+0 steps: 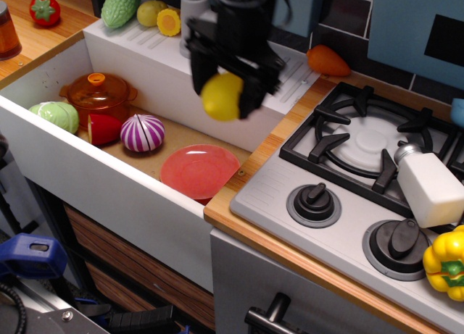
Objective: Put lemon on plate
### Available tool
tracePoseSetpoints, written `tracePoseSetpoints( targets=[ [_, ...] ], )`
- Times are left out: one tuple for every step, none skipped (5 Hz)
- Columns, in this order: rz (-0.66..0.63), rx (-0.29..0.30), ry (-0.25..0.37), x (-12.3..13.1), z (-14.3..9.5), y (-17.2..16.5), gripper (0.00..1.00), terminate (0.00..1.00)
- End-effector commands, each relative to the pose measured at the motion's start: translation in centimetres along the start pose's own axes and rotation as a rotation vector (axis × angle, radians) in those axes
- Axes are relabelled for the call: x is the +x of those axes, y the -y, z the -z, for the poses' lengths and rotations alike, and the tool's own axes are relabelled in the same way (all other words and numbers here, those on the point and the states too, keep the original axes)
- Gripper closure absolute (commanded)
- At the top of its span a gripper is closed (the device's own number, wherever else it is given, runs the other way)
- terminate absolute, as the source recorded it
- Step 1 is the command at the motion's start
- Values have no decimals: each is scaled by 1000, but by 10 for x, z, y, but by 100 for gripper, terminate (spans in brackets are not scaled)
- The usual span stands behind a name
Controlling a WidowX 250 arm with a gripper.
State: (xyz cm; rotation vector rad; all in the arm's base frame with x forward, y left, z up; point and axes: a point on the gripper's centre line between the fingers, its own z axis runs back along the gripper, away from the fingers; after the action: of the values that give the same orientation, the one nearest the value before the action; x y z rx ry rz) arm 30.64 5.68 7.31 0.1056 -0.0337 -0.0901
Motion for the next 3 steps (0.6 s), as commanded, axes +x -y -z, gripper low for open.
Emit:
tracePoseSetpoints(
  targets=[
    [-13,2,100,3,41,-24,100,0],
    [-6,-30,103,6,77,-33,100,0],
    [-11,-42,117,8,97,-41,100,0]
  ],
)
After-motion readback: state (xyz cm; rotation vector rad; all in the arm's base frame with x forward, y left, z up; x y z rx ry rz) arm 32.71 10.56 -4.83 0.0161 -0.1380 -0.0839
